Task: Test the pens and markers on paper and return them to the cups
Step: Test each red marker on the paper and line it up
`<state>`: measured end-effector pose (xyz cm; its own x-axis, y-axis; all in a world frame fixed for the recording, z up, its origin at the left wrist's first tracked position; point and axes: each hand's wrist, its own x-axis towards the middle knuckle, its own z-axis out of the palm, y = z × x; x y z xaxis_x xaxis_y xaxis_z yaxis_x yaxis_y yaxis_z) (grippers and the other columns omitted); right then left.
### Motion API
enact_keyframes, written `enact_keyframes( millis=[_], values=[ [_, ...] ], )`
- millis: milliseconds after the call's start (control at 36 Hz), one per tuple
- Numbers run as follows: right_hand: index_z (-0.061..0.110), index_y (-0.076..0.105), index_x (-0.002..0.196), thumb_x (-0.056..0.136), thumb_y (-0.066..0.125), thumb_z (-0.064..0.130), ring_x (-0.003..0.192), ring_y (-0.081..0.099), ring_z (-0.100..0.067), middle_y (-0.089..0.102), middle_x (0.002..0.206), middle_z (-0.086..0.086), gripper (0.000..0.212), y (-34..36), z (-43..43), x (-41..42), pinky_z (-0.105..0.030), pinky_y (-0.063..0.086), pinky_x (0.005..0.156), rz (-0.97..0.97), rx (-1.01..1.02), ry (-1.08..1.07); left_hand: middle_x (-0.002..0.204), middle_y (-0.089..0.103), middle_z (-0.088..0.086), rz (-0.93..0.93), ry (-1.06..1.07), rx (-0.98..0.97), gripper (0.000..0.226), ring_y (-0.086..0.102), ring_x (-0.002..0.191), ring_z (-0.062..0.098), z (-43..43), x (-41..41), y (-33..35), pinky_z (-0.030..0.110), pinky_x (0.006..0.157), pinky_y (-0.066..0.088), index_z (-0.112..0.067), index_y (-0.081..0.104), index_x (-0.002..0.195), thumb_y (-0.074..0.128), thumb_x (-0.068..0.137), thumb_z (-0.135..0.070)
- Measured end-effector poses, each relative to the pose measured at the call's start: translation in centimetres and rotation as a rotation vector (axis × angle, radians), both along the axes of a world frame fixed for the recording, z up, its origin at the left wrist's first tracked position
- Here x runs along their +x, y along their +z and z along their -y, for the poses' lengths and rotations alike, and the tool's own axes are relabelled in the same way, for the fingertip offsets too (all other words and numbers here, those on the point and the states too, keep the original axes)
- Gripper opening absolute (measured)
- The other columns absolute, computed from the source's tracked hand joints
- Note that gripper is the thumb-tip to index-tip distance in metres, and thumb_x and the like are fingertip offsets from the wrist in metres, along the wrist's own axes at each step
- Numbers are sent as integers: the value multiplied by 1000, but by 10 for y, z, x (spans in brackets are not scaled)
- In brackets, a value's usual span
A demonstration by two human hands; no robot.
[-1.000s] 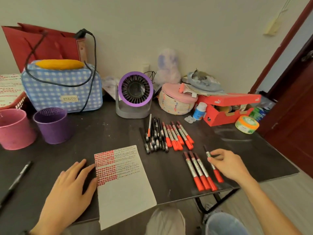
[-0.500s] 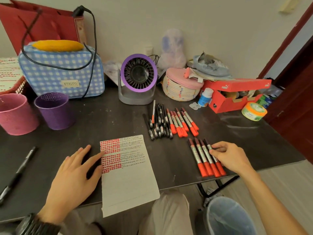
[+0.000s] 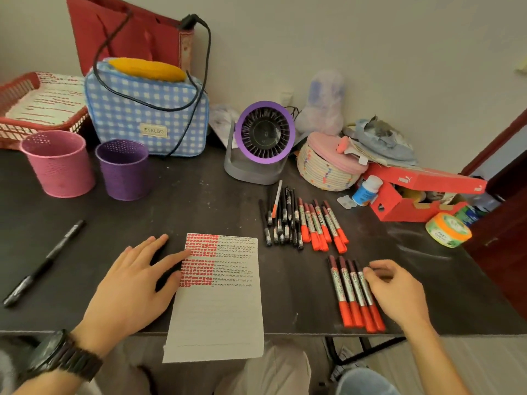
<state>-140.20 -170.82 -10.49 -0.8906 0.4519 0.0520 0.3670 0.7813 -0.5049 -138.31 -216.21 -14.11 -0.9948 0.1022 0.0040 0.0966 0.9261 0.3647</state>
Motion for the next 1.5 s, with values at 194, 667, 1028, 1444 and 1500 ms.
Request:
enact_keyframes(
  millis=[194,667,1028,1444,1500],
  values=[
    [34,66,105,93,70,35,85,60,-1,69,99,10,12,13,36,-50,-29,46,79,-75,-34,134,165,23,-10,-21,21,29,57,15,154,16,-1,-1,-7,39,122,4,-58,36,145,19,93,-74],
    [17,64,80,92,56,52,80,60,-30,63,85,-6,37,23,102,-138,-31,42,69,351,397,286,165,23,-13,-70,34,76,51,15,154,12,2,-3,-12,39,125,8,-58,37,145,35,95,-67],
    [12,64,78,98,56,34,54,64,-22,70,60,-7,31,25,87,-144,-29,53,57,330,-115,201,165,18,-17,-75,48,61,53,8,154,9,1,-2,-15,33,121,-2,-61,31,145,28,93,-72],
    [15,71,109,88,69,25,68,75,-26,78,92,-13,24,35,159,8,-27,58,50,-200,-1240,174,163,24,-18,-88,55,123,53,13,153,8,-1,0,-5,34,122,2,-56,31,148,25,97,-67],
    [14,70,106,78,70,27,68,76,-31,78,93,-16,31,29,174,32,-28,56,45,-197,-1279,157,157,34,-22,-114,78,198,53,23,149,5,-1,1,-2,33,123,10,-52,38,146,27,96,-65]
  ],
)
